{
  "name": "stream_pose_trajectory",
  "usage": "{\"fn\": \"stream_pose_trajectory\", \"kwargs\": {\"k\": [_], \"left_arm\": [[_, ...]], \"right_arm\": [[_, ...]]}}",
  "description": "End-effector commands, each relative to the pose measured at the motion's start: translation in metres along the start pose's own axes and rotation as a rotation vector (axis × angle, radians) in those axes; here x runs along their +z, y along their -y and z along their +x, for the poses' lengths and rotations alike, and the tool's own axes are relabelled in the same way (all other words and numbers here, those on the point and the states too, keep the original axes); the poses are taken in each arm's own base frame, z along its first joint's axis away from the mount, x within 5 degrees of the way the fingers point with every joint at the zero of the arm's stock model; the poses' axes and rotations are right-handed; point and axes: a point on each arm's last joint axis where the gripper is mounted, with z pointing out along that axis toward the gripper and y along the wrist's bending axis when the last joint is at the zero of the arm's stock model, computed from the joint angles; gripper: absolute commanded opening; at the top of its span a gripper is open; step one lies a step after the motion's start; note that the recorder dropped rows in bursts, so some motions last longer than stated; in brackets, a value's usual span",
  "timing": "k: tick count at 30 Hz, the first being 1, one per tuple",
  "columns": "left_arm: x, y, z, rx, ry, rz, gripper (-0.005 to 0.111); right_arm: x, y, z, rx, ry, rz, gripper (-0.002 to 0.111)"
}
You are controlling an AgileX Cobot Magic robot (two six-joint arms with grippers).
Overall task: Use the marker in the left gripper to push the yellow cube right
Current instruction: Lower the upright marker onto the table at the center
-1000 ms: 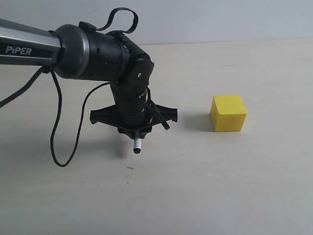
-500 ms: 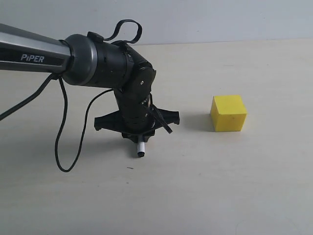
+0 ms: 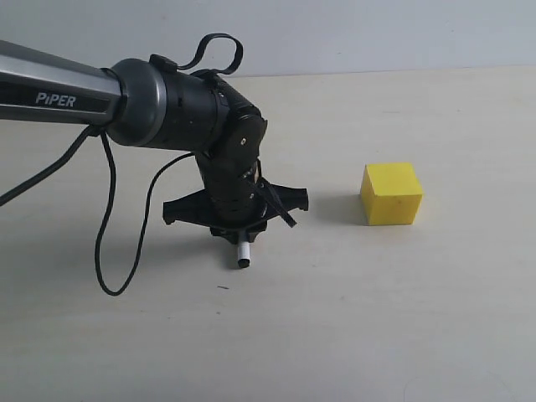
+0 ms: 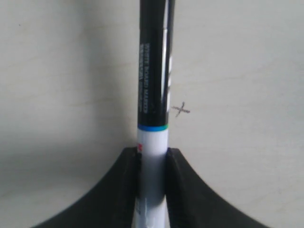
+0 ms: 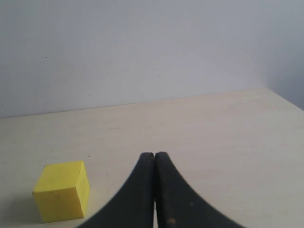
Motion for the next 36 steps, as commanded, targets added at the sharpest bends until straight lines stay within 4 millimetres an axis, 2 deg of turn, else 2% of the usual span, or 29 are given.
{"fn": "stream_pose_trajectory", "kwargs": {"k": [1,36], "left_arm": [[-0.0038,0.0016,-0.0027,-0.011,0.012,0.014,0.0],[-0.0039,0.0022,-0.0021,0.047,0.012,0.014,0.0]], "right_arm": [[-0.0002,0.0005,0.0006,-0.003,0.008,0.008,0.0],[-0.0002,0.0005,0.0006,-0.001,0.008,0.008,0.0]]}}
